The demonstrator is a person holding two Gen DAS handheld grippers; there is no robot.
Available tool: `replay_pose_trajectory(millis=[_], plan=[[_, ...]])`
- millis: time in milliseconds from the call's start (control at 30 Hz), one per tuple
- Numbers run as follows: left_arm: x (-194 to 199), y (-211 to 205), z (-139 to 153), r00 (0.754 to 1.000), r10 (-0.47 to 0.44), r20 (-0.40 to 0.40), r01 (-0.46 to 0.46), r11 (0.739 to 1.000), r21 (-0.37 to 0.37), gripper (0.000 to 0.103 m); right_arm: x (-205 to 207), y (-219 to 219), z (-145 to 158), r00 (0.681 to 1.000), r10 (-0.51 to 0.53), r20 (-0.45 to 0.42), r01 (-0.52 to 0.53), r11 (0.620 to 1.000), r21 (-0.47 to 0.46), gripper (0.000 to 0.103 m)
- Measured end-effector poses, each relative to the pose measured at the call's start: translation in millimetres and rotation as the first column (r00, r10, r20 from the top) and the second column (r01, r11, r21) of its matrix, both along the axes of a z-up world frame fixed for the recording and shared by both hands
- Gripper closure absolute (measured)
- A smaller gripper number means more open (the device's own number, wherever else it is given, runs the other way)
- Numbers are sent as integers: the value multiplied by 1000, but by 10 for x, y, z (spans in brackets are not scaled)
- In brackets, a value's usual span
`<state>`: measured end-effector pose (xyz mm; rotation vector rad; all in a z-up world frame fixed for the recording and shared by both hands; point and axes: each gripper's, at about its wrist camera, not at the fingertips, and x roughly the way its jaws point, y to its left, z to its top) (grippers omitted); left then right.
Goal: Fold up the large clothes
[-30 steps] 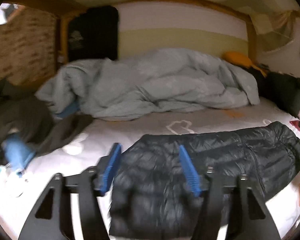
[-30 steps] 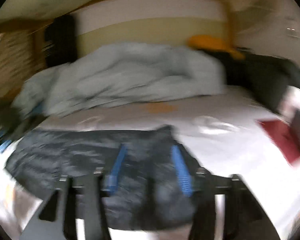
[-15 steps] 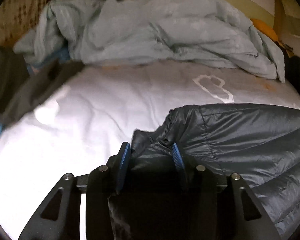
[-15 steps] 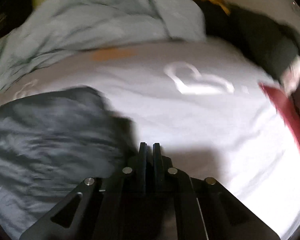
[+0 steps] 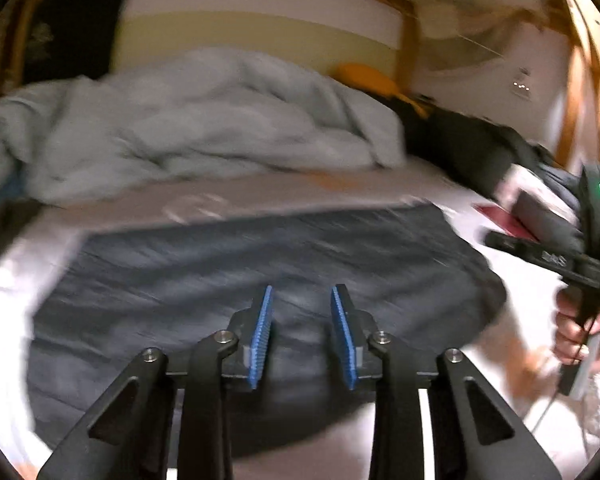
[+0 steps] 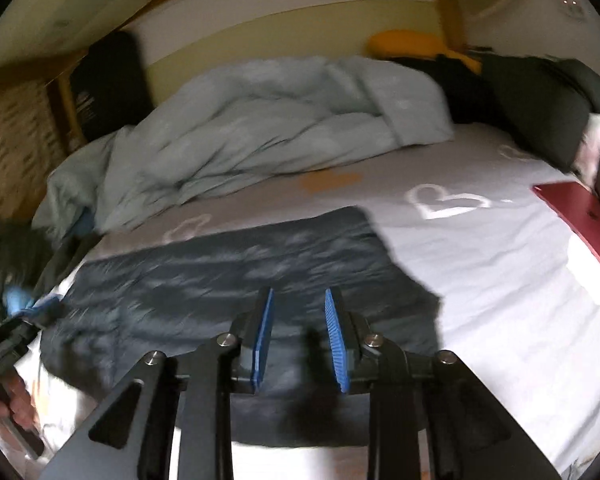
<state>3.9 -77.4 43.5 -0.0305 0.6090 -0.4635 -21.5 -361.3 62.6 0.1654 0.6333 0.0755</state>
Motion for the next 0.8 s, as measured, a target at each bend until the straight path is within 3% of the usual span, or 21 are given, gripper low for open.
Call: replay_pose_trajectory(millis=[133, 200, 267, 333, 433, 567, 700, 800], plan=[[148, -264, -319, 996, 5, -87, -5, 1000, 2, 75, 82, 285, 34, 996, 86, -22, -85, 996, 28, 76], [272, -304, -554, 989, 35, -145, -29, 999, 45, 76, 185, 430, 31, 989, 131, -63, -129, 991, 47, 77], [327, -340, -735, 987, 28, -157, -14, 996, 91, 75, 343, 599, -16, 968, 214, -127, -205, 975, 81, 102], [305, -393, -789, 992, 9, -124, 9, 990, 144, 75, 478, 778, -89, 943, 278, -181, -261, 959, 112, 102], [285, -314, -827, 992, 13, -127, -6, 998, 57, 76, 739, 1091, -275, 900, 337, -277, -313, 941, 127, 102], [219, -181, -911, 996, -5, -92, 2, 999, -40, 76, 1132, 1364, -640, 847, 343, -406, -305, 939, 156, 102], [203, -170, -902, 996, 1, -95, -5, 999, -39, 76, 1432, 1446, -839, 865, 263, -427, -254, 964, 77, 102], [201, -165, -908, 995, 1, -104, -6, 999, -46, 76, 1691, 1447, -949, 858, 233, -458, -213, 972, 96, 102]])
